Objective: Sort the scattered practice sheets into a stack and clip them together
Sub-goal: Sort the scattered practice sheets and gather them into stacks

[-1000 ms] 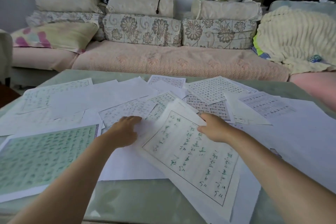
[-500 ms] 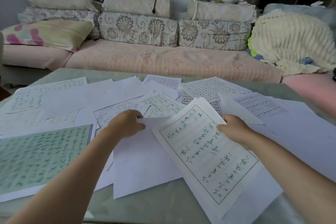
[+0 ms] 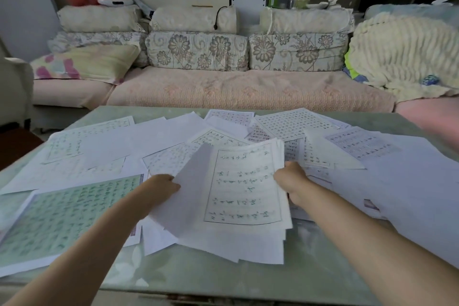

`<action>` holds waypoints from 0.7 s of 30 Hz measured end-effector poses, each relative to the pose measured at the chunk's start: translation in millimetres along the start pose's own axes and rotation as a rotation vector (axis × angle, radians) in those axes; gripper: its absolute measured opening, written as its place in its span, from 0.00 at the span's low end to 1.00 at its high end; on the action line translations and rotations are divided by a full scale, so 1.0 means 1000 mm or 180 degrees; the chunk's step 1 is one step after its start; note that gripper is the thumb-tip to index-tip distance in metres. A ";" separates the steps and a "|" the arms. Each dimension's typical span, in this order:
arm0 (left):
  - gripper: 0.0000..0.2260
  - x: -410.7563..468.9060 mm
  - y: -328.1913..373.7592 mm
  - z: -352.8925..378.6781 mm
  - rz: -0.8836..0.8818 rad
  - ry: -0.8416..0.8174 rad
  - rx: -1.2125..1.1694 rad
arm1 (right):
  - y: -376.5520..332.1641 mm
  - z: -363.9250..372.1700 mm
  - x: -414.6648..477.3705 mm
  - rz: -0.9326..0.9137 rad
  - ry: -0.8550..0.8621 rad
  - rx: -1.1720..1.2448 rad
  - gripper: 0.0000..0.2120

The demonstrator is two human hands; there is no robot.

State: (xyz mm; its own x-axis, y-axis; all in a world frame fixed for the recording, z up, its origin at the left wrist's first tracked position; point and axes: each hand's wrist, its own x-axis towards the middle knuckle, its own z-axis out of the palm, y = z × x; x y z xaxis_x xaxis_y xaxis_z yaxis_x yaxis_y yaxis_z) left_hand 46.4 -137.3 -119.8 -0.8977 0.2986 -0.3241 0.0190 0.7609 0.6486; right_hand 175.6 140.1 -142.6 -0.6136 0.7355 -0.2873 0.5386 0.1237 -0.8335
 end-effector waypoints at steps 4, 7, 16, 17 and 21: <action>0.17 -0.011 -0.006 -0.005 -0.0216 -0.0212 0.0055 | -0.005 0.029 -0.015 -0.0394 -0.0160 -0.0518 0.12; 0.30 -0.010 -0.008 -0.011 -0.0165 -0.0304 0.0128 | -0.006 0.043 -0.021 -0.0567 -0.0312 -0.1033 0.15; 0.15 -0.004 0.003 -0.010 0.0205 -0.0192 0.0261 | -0.008 0.047 -0.033 -0.1023 -0.0443 -0.1936 0.04; 0.14 -0.002 0.004 -0.010 0.0289 0.0000 0.0158 | -0.009 0.045 -0.034 -0.1002 -0.0418 -0.1860 0.05; 0.12 -0.002 0.007 -0.016 0.0549 0.0316 -0.0913 | -0.015 0.028 -0.032 -0.0834 -0.0358 -0.1119 0.35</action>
State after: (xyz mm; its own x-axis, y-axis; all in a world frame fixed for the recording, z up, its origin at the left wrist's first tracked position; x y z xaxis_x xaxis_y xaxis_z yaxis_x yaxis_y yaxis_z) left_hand 41.2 -141.3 -103.8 -0.9307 0.3406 -0.1335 0.0623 0.5071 0.8596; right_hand 170.9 96.0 -134.6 -0.8039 0.5745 -0.1537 0.5081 0.5293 -0.6795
